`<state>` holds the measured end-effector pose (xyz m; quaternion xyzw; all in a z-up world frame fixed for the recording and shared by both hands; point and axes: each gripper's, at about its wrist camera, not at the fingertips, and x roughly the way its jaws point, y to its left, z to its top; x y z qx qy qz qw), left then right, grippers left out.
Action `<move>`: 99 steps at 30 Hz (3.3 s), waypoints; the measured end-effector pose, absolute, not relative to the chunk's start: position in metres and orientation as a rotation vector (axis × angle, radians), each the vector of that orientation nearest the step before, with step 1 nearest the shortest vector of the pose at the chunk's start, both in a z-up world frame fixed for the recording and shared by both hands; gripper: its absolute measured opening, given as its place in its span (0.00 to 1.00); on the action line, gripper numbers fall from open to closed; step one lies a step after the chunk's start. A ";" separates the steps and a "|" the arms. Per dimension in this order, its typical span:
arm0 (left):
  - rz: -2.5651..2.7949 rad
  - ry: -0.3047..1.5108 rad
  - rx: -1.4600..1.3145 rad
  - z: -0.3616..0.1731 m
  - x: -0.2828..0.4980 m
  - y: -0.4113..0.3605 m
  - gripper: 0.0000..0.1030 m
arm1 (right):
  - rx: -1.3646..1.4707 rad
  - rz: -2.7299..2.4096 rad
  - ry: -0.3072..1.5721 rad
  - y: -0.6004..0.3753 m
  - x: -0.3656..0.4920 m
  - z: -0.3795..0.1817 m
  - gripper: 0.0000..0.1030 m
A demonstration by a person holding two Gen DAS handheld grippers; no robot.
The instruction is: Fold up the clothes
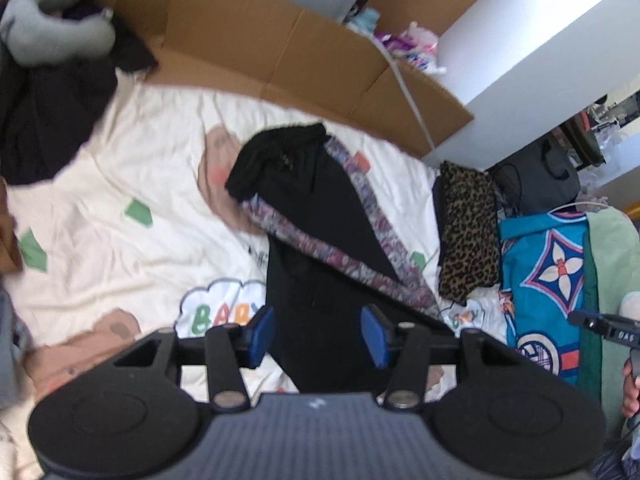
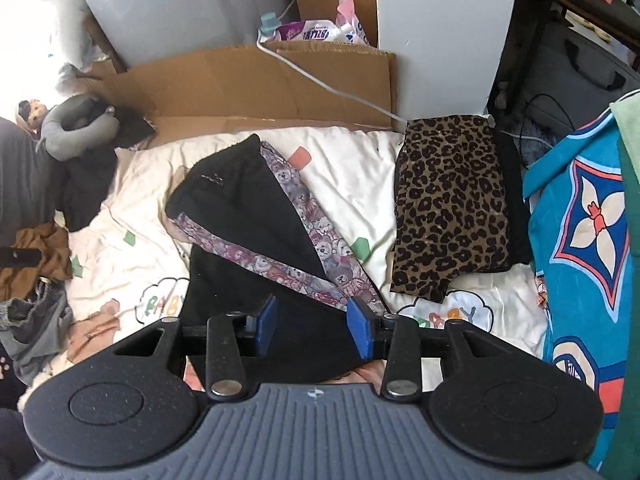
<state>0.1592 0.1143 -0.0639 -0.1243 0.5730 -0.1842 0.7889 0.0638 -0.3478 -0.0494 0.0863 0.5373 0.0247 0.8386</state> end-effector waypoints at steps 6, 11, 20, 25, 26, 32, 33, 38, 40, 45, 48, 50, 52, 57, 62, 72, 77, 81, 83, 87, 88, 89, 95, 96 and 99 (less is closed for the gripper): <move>-0.355 1.217 -0.227 -0.010 0.165 0.110 0.54 | 0.195 0.076 1.104 -0.351 0.060 -0.026 0.45; -0.305 1.184 -0.175 0.035 0.167 0.107 0.57 | 0.237 0.102 1.042 -0.353 0.061 -0.020 0.46; -0.222 1.169 -0.180 0.088 0.178 0.088 0.58 | 0.271 0.186 1.021 -0.333 0.063 -0.050 0.46; -0.128 1.135 -0.163 0.090 0.184 0.064 0.62 | 0.183 0.222 0.995 -0.327 0.062 -0.055 0.46; -0.112 1.132 -0.164 0.089 0.186 0.059 0.62 | 0.163 0.230 0.991 -0.326 0.061 -0.056 0.46; -0.075 1.126 -0.191 0.053 0.208 0.030 0.62 | 0.060 0.310 0.971 -0.321 0.071 -0.057 0.46; -0.066 1.129 -0.185 0.045 0.212 0.025 0.62 | 0.049 0.324 0.969 -0.321 0.074 -0.059 0.46; -0.075 1.156 -0.208 0.004 0.220 0.005 0.62 | 0.016 0.338 0.972 -0.330 0.085 -0.075 0.46; -0.095 1.175 -0.208 -0.016 0.228 -0.002 0.59 | 0.036 0.340 0.944 -0.333 0.089 -0.074 0.46; -0.113 1.203 -0.231 -0.060 0.241 -0.011 0.58 | 0.057 0.381 0.906 -0.325 0.110 -0.076 0.46; -0.099 1.203 -0.245 -0.087 0.249 -0.010 0.58 | 0.038 0.445 0.927 -0.312 0.126 -0.089 0.46; -0.083 1.204 -0.277 -0.106 0.253 -0.006 0.58 | 0.018 0.482 0.942 -0.303 0.137 -0.102 0.46; -0.073 1.200 -0.305 -0.124 0.259 -0.001 0.57 | -0.003 0.509 0.955 -0.295 0.147 -0.117 0.46; -0.075 1.189 -0.363 -0.158 0.271 0.011 0.56 | -0.080 0.540 0.978 -0.271 0.163 -0.155 0.46; -0.088 1.187 -0.375 -0.193 0.281 0.020 0.50 | -0.060 0.560 1.003 -0.263 0.176 -0.182 0.46; -0.101 1.201 -0.444 -0.265 0.296 0.037 0.43 | -0.087 0.561 0.994 -0.262 0.176 -0.263 0.46; -0.137 1.152 -0.484 -0.282 0.299 0.049 0.45 | -0.055 0.505 0.930 -0.267 0.157 -0.302 0.46; -0.135 1.129 -0.491 -0.300 0.299 0.059 0.45 | -0.035 0.474 0.857 -0.265 0.146 -0.320 0.46; -0.129 1.123 -0.514 -0.310 0.295 0.065 0.45 | -0.035 0.465 0.826 -0.263 0.140 -0.327 0.46; -0.165 1.113 -0.529 -0.328 0.286 0.073 0.49 | -0.048 0.445 0.785 -0.260 0.127 -0.343 0.45; -0.170 1.112 -0.523 -0.332 0.284 0.075 0.49 | -0.042 0.432 0.801 -0.260 0.127 -0.349 0.45; -0.176 1.116 -0.523 -0.337 0.283 0.076 0.49 | -0.034 0.420 0.825 -0.261 0.128 -0.356 0.45; -0.198 1.102 -0.608 -0.368 0.291 0.080 0.52 | -0.111 0.360 0.830 -0.267 0.128 -0.369 0.45; -0.214 1.097 -0.618 -0.371 0.293 0.079 0.52 | -0.120 0.353 0.834 -0.269 0.128 -0.370 0.45; -0.247 1.074 -0.630 -0.375 0.295 0.076 0.53 | -0.141 0.358 0.841 -0.271 0.123 -0.373 0.46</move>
